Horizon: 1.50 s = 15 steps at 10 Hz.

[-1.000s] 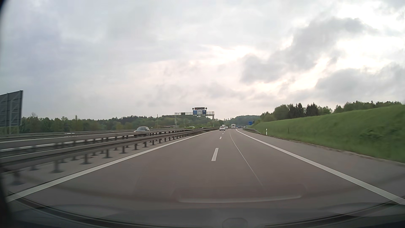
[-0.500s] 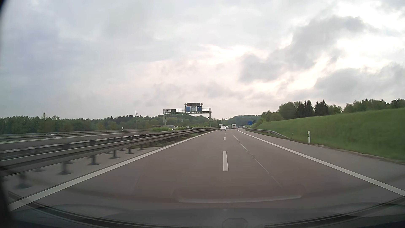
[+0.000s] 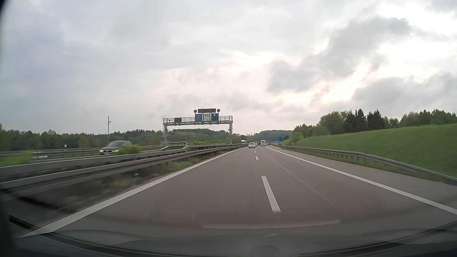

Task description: Follow the waypoints while adhering to traffic rules and regulations

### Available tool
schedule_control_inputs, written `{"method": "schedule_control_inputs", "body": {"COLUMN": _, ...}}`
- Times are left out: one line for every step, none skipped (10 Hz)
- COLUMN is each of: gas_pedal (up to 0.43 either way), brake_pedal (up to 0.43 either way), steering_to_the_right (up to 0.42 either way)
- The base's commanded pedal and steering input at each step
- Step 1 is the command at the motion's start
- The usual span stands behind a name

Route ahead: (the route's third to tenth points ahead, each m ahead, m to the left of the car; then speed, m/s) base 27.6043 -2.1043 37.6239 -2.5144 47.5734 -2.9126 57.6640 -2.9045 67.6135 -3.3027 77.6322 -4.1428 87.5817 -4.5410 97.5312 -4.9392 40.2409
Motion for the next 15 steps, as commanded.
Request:
{"method": "schedule_control_inputs", "body": {"gas_pedal": 0.280, "brake_pedal": 0.000, "steering_to_the_right": 0.006}}
{"method": "schedule_control_inputs", "body": {"gas_pedal": 0.260, "brake_pedal": 0.000, "steering_to_the_right": 0.006}}
{"method": "schedule_control_inputs", "body": {"gas_pedal": 0.240, "brake_pedal": 0.000, "steering_to_the_right": 0.006}}
{"method": "schedule_control_inputs", "body": {"gas_pedal": 0.240, "brake_pedal": 0.000, "steering_to_the_right": 0.007}}
{"method": "schedule_control_inputs", "body": {"gas_pedal": 0.240, "brake_pedal": 0.000, "steering_to_the_right": 0.007}}
{"method": "schedule_control_inputs", "body": {"gas_pedal": 0.248, "brake_pedal": 0.000, "steering_to_the_right": 0.006}}
{"method": "schedule_control_inputs", "body": {"gas_pedal": 0.268, "brake_pedal": 0.000, "steering_to_the_right": 0.006}}
{"method": "schedule_control_inputs", "body": {"gas_pedal": 0.299, "brake_pedal": 0.000, "steering_to_the_right": 0.006}}
{"method": "schedule_control_inputs", "body": {"gas_pedal": 0.311, "brake_pedal": 0.000, "steering_to_the_right": 0.006}}
{"method": "schedule_control_inputs", "body": {"gas_pedal": 0.311, "brake_pedal": 0.000, "steering_to_the_right": 0.006}}
{"method": "schedule_control_inputs", "body": {"gas_pedal": 0.311, "brake_pedal": 0.000, "steering_to_the_right": 0.006}}
{"method": "schedule_control_inputs", "body": {"gas_pedal": 0.311, "brake_pedal": 0.000, "steering_to_the_right": 0.005}}
{"method": "schedule_control_inputs", "body": {"gas_pedal": 0.311, "brake_pedal": 0.000, "steering_to_the_right": 0.006}}
{"method": "schedule_control_inputs", "body": {"gas_pedal": 0.287, "brake_pedal": 0.000, "steering_to_the_right": 0.006}}
{"method": "schedule_control_inputs", "body": {"gas_pedal": 0.260, "brake_pedal": 0.000, "steering_to_the_right": 0.005}}
